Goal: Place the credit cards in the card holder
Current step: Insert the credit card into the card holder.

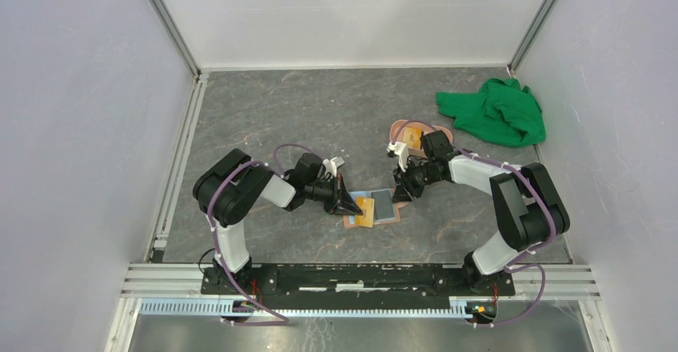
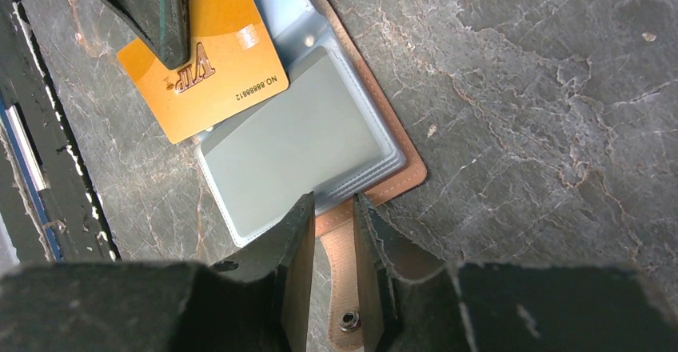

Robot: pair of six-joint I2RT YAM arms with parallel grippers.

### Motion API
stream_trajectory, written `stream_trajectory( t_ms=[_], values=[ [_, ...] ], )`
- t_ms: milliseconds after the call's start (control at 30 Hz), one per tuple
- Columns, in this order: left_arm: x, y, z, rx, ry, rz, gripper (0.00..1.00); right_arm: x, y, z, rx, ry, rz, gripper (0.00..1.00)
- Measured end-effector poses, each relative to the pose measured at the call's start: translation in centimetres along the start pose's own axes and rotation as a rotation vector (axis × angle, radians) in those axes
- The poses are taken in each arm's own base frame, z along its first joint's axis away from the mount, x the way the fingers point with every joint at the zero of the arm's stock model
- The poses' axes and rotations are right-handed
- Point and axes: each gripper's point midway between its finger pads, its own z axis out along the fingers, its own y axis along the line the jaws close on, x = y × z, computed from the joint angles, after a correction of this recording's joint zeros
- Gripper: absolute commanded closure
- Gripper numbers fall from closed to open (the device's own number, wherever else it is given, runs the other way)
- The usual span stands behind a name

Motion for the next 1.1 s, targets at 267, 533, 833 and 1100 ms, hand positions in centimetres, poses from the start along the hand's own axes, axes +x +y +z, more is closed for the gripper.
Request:
stream_trajectory(
  t_ms=[267, 533, 833, 1100],
  values=[
    [0.19, 0.05, -0.09, -0.007, 0.007, -0.011, 0.98, 0.0, 0.05, 0.06, 0.001, 0.004, -0.003, 0.71],
    [0.32, 0.02, -0.16, -0.016, 0.017, -0.025, 0.98, 0.0, 0.07, 0.07, 0.0, 0.004, -0.004, 0.71],
    [-0.03, -0.39, -0.06, -0.026, 0.029, -0.042, 0.98, -0.03, 0.08, 0.06, 0.001, 0.006, -0.004, 0.71],
    [-0.54, -0.73, 0.14, -0.03, 0.031, -0.046, 0.98, -0.01, 0.12, 0.1, 0.0, 0.008, -0.005, 0.71]
  ],
)
